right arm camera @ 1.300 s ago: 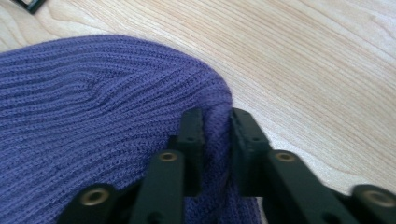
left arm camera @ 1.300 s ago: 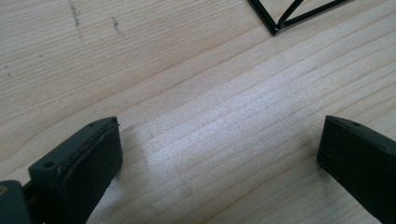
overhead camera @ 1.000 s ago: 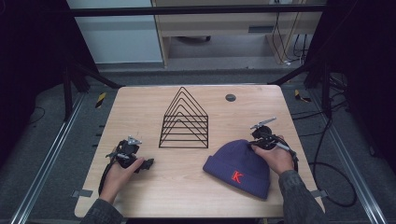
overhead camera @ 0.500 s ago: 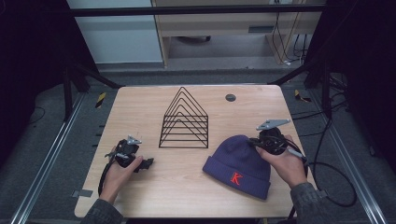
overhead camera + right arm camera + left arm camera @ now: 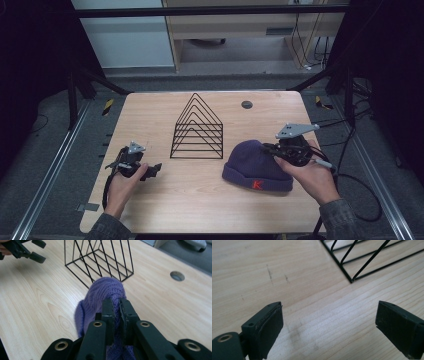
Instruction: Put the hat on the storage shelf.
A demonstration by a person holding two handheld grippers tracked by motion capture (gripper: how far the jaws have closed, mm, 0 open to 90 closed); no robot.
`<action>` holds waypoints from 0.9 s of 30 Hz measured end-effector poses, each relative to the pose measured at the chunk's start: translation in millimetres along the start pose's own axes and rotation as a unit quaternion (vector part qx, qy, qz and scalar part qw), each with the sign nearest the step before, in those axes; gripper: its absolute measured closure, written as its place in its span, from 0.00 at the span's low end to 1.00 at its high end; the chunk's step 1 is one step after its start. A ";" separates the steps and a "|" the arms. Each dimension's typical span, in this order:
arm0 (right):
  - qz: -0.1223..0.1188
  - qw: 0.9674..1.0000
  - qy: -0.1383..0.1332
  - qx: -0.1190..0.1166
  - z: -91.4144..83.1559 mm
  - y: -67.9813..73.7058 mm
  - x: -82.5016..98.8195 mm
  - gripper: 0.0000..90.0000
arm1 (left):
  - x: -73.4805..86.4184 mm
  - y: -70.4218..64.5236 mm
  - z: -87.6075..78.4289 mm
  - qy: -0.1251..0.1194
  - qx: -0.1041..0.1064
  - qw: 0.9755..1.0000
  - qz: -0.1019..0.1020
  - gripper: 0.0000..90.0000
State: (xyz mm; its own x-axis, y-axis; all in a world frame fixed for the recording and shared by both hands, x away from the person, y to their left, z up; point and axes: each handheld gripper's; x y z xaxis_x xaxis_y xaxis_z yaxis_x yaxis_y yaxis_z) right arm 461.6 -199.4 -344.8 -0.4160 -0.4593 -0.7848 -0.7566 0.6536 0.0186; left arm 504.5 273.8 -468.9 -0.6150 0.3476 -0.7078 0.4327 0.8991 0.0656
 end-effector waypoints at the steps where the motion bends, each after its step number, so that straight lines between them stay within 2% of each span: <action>1: -0.004 1.000 -0.001 0.001 -1.4 -0.1 -2.7 0.93 | -1.8 -0.7 -3.4 -0.008 -0.002 1.000 -0.002 0.08; 4: -0.012 1.000 -0.004 0.000 -6.6 -3.5 -11.1 0.93 | -11.0 -3.7 -15.0 -0.033 -0.002 0.999 -0.001 0.08; 9: -0.015 1.000 -0.018 -0.004 -16.5 -7.9 -26.6 0.93 | -31.4 -4.9 -35.8 -0.065 0.011 0.998 -0.005 0.08; 11: -0.016 1.000 -0.024 -0.007 -19.7 -8.2 -32.8 0.93 | -40.0 -6.2 -42.6 -0.065 0.014 0.998 0.006 0.08; 15: -0.021 0.999 -0.033 -0.013 -23.3 -7.4 -45.1 0.93 | -58.9 -11.1 -54.7 -0.076 0.038 0.996 0.010 0.08; 21: -0.033 0.998 -0.058 -0.013 -36.9 -5.1 -73.8 0.93 | -86.4 -20.9 -73.0 -0.085 0.060 0.994 0.046 0.08; 27: -0.040 0.996 -0.075 -0.008 -47.1 -7.9 -101.6 0.93 | -99.4 -33.4 -83.9 -0.097 0.079 0.990 0.057 0.06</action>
Point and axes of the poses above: each handheld gripper's, and its own axes: z roughly forward along the jaws, x roughly out of its underside, y roughly to its left, and after that the axes turned 5 degrees about -x, right-handed
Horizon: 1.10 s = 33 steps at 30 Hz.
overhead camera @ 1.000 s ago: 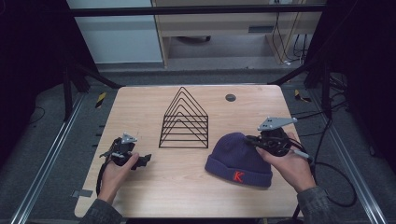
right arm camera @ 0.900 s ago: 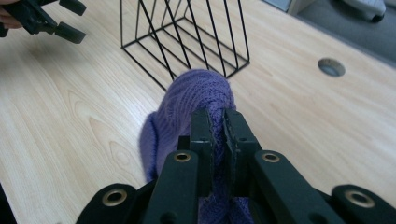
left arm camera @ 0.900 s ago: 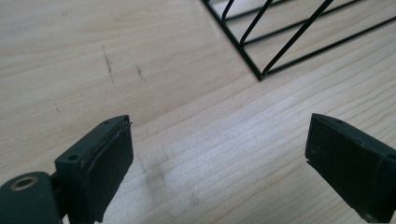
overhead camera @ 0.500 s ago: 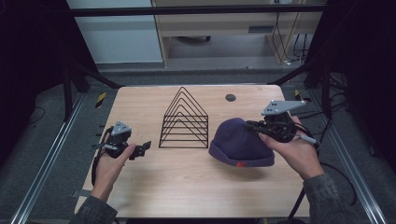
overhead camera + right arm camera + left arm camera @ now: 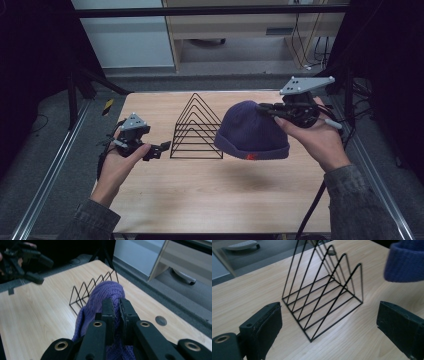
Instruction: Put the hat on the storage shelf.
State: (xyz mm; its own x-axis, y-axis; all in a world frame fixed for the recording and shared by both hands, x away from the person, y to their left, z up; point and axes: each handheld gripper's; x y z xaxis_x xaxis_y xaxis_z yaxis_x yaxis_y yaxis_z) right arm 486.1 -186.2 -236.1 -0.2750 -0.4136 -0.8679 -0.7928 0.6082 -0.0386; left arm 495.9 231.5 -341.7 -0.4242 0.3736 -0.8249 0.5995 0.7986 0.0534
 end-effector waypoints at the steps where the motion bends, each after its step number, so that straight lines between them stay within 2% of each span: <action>1: -0.001 1.000 -0.004 0.002 -0.3 -1.0 -4.3 0.93 | -3.2 -2.2 -0.4 -0.001 -0.001 1.000 0.004 0.06; 5: -0.003 1.000 -0.021 0.006 -2.2 -3.5 -23.2 0.93 | -18.9 -8.7 -3.0 -0.005 0.006 1.000 0.021 0.06; 10: -0.010 0.999 -0.037 0.008 -1.1 -3.0 -47.1 0.93 | -35.2 -14.5 -4.1 -0.015 0.019 0.999 0.033 0.06; 16: -0.017 0.999 -0.047 0.001 11.3 -3.1 -70.1 0.93 | -49.1 -15.0 2.9 -0.011 0.020 0.999 0.044 0.05; 20: -0.024 0.998 -0.049 -0.006 22.9 2.1 -81.3 0.93 | -52.7 -16.5 6.3 -0.009 0.024 0.998 0.057 0.05; 22: -0.028 0.998 -0.050 -0.010 27.5 5.9 -86.2 0.93 | -53.6 -16.6 6.6 -0.016 0.030 0.998 0.060 0.04; 27: -0.032 0.998 -0.053 -0.022 35.4 15.3 -95.9 0.93 | -53.6 -16.6 4.4 -0.021 0.038 0.997 0.063 0.04; 30: -0.030 0.997 -0.065 -0.033 38.4 20.6 -100.4 0.93 | -54.1 -16.2 3.5 -0.024 0.042 0.997 0.066 0.03; 33: -0.036 0.997 -0.062 -0.040 44.7 26.9 -103.1 0.93 | -55.6 -15.2 4.3 -0.025 0.054 0.996 0.070 0.03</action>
Point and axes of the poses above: each handheld gripper's, and its own axes: z roughly forward along the jaws, x roughly out of its underside, y roughly to its left, and after that the axes turned 5 degrees about -x, right-handed
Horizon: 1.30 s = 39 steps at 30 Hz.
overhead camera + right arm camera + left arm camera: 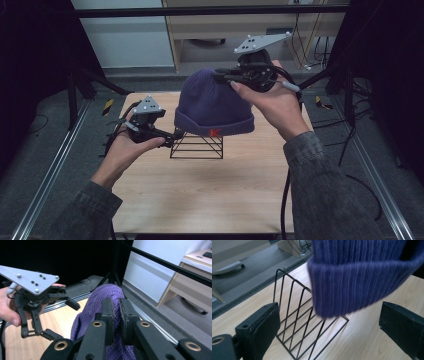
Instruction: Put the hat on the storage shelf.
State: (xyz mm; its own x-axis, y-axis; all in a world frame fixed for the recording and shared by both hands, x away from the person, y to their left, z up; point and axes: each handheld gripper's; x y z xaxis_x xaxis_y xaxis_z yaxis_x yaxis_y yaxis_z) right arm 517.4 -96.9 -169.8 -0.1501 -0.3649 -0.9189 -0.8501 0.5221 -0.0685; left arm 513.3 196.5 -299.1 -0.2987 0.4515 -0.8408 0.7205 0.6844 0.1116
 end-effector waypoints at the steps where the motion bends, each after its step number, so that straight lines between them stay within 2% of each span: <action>1: -0.001 1.000 0.001 -0.002 2.6 1.6 -0.5 0.93 | -0.6 0.9 0.6 0.000 0.004 1.000 -0.001 0.03; 8: -0.008 1.000 0.004 -0.012 15.7 8.8 -5.6 0.93 | -1.0 3.6 10.0 -0.003 0.023 1.000 -0.003 0.04; 10: -0.009 1.000 0.004 -0.014 18.2 10.2 -6.3 0.93 | -1.4 2.7 13.5 -0.009 0.032 0.999 -0.011 0.04; 11: -0.010 1.000 0.004 -0.016 19.5 10.7 -6.3 0.93 | -2.2 0.9 15.2 -0.010 0.036 0.999 -0.006 0.04; 12: -0.010 1.000 0.004 -0.016 21.0 11.2 -6.0 0.93 | -3.2 -1.3 16.0 -0.015 0.031 0.999 0.004 0.05; 14: -0.013 1.000 0.008 -0.017 24.4 12.7 -4.3 0.93 | -4.5 -3.6 17.9 -0.016 0.028 0.999 0.010 0.08; 17: -0.011 1.000 0.008 -0.018 25.6 12.7 -2.8 0.93 | -2.4 -1.6 23.3 -0.008 0.044 0.999 -0.009 0.13; 20: -0.011 1.000 0.009 -0.017 25.1 10.9 -2.4 0.93 | -0.3 1.0 27.1 0.003 0.051 0.999 -0.007 0.25; 23: -0.014 1.000 0.012 -0.015 25.6 8.7 -2.4 0.93 | -1.8 1.5 27.9 -0.003 0.055 0.998 -0.005 0.44; 26: -0.024 0.999 0.020 -0.007 27.0 7.4 -2.4 0.93 | -4.3 2.2 28.5 0.001 0.036 0.999 0.003 0.64; 28: -0.028 0.999 0.020 0.002 27.2 5.6 -2.5 0.92 | -6.2 4.8 28.3 0.001 0.027 1.000 -0.008 0.71; 30: -0.032 0.999 0.022 0.017 27.1 2.9 -3.1 0.92 | -8.9 6.9 27.4 -0.003 0.018 1.000 -0.018 0.73; 35: -0.029 0.999 0.018 0.026 29.4 -4.0 -5.2 0.92 | -16.9 10.0 22.9 0.000 -0.021 1.000 -0.012 0.76; 39: -0.026 0.999 0.020 0.035 33.2 -10.1 -5.4 0.92 | -17.6 13.0 19.4 -0.001 -0.031 0.999 -0.011 0.77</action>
Point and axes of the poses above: each handheld gripper's, and its own axes: z roughly forward along the jaws, x roughly out of its underside, y roughly to its left, and after that the axes turned 5 degrees about -x, right-handed
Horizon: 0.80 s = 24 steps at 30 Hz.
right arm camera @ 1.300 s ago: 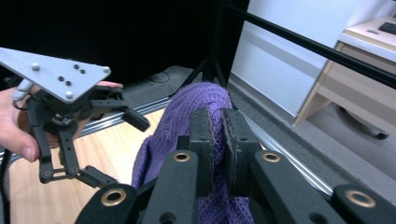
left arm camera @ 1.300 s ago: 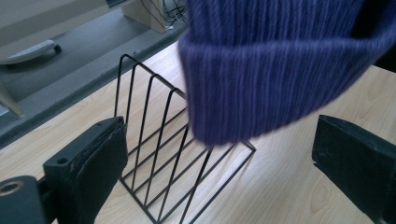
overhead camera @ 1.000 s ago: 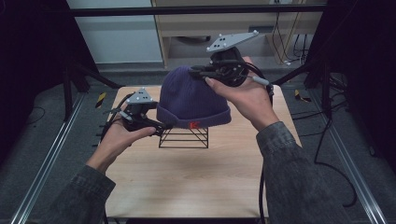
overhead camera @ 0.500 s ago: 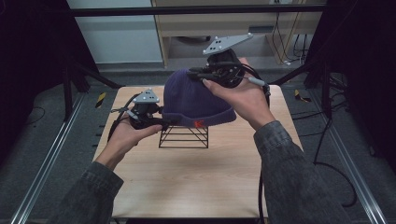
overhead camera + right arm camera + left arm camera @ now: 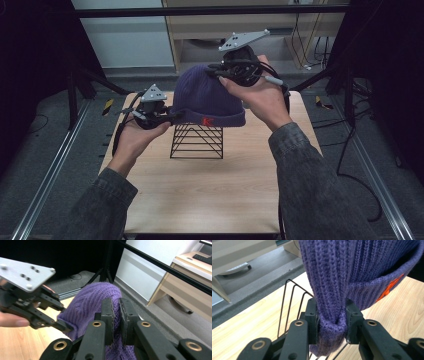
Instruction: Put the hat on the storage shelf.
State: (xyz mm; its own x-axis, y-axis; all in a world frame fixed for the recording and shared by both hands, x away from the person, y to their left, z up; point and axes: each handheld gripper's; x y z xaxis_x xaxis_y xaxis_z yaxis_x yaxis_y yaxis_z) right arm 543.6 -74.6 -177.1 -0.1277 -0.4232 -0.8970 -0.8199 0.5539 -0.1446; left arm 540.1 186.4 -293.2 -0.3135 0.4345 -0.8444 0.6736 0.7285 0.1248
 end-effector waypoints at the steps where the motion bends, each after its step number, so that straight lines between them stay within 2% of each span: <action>1: 0.000 1.000 0.001 0.001 1.7 -1.7 0.6 0.92 | 0.2 0.6 -0.3 0.000 -0.004 1.000 0.001 0.77; 4: 0.006 1.000 0.004 0.004 7.2 -6.4 3.2 0.92 | 1.1 3.8 -0.2 0.001 -0.014 1.000 0.000 0.78; 11: 0.010 1.000 0.007 0.003 20.1 -12.7 8.3 0.91 | 5.2 9.6 2.2 0.006 -0.019 1.000 -0.003 0.78; 14: 0.014 1.000 0.003 0.003 22.3 -14.0 7.9 0.91 | 5.0 11.8 2.7 0.004 -0.024 1.000 -0.003 0.78; 18: 0.016 1.000 0.004 0.005 24.6 -15.2 8.2 0.91 | 5.5 14.6 3.3 0.000 -0.028 1.000 -0.013 0.78; 22: 0.018 1.000 0.004 0.003 27.5 -15.9 8.5 0.91 | 7.3 16.0 4.9 0.002 -0.030 1.000 -0.008 0.78; 24: 0.017 1.000 0.007 0.000 30.0 -16.1 9.2 0.91 | 9.6 17.0 6.7 0.006 -0.032 0.999 -0.012 0.78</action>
State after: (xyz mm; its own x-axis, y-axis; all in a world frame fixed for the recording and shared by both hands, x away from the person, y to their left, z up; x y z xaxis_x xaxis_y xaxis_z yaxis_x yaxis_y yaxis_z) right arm 572.4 -65.9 -195.5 -0.1642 -0.4146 -0.8951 -0.8144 0.5690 -0.1142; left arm 553.0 199.4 -302.6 -0.3364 0.4226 -0.8416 0.6223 0.7705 0.1382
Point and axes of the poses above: each handheld gripper's, and its own axes: z roughly forward along the jaws, x roughly out of its underside, y roughly to its left, and after that the axes turned 5 degrees about -x, right-handed
